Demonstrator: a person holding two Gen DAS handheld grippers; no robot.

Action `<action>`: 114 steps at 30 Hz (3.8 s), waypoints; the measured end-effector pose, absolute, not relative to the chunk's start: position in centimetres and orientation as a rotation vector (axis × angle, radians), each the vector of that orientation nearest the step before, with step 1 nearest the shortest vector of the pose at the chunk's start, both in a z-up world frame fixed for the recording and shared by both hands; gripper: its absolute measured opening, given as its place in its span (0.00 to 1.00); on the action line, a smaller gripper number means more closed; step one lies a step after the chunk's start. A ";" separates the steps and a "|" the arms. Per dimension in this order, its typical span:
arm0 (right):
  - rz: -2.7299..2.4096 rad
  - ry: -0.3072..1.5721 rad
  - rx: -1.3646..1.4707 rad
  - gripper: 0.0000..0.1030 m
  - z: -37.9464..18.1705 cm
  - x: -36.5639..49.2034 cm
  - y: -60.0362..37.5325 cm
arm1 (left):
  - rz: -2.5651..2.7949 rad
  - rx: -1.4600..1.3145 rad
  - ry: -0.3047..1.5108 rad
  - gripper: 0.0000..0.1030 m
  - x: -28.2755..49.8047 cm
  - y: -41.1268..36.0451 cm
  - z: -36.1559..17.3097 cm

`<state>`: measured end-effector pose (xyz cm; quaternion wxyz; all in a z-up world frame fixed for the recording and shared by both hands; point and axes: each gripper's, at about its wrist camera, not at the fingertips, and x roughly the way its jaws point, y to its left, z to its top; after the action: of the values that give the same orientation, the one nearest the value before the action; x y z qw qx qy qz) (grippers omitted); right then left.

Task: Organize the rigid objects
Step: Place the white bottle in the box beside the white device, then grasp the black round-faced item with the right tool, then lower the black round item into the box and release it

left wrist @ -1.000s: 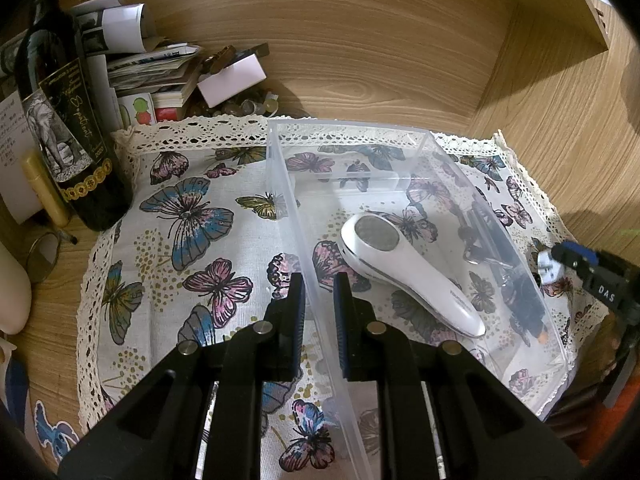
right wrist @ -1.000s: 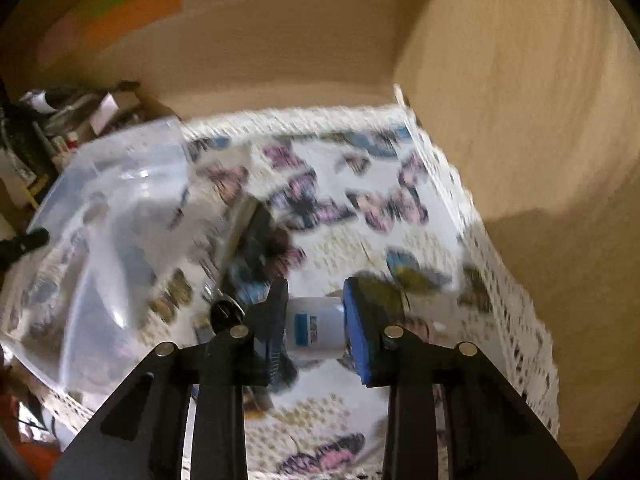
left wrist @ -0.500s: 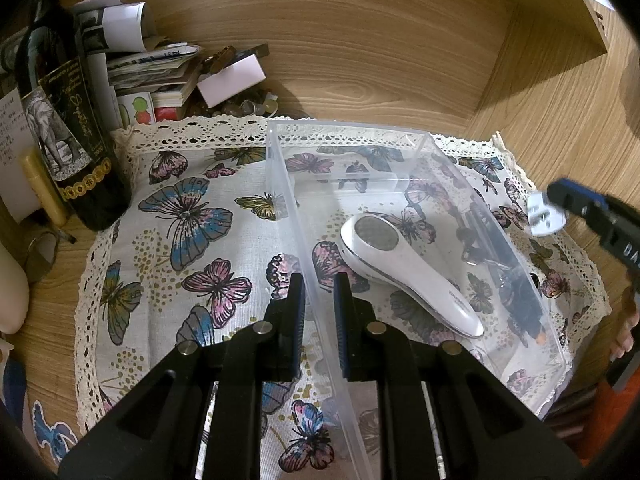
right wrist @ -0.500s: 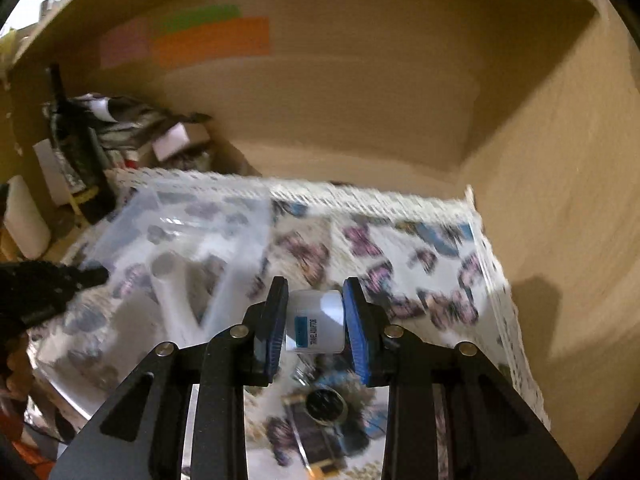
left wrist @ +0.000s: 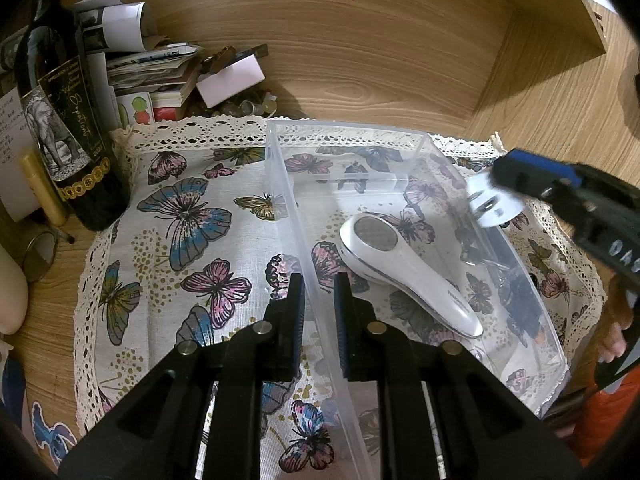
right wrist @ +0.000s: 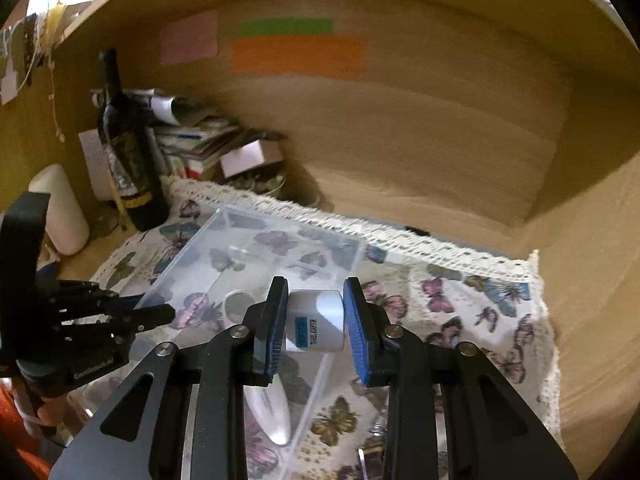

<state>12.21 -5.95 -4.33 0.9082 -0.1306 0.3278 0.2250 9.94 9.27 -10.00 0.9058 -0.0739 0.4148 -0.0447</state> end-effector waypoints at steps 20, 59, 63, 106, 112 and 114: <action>0.508 0.807 -0.319 0.29 -8.0 12.8 -4.2 | -0.093 -0.152 0.856 0.14 10.0 9.2 -10.0; 0.247 0.963 -0.091 0.45 -12.3 10.6 -16.4 | -0.095 -0.148 0.855 0.14 10.1 9.1 -10.0; 0.258 0.971 -0.073 0.45 -12.8 10.8 -16.2 | -0.094 -0.148 0.854 0.14 10.1 9.1 -10.0; 0.518 0.746 -0.229 0.30 -5.7 10.5 -6.3 | -0.097 -0.149 0.853 0.14 10.0 9.1 -10.0; 0.523 0.802 -0.258 0.30 -7.4 10.9 -5.9 | -0.097 -0.148 0.853 0.14 10.0 9.1 -10.0; 0.523 0.816 -0.260 0.30 -7.7 11.1 -5.9 | -0.096 -0.148 0.853 0.14 10.1 9.0 -10.0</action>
<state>11.09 -5.85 -7.74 0.8767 -0.1247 0.3910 0.2509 10.09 9.04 -9.99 0.9067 -0.0716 0.4130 -0.0466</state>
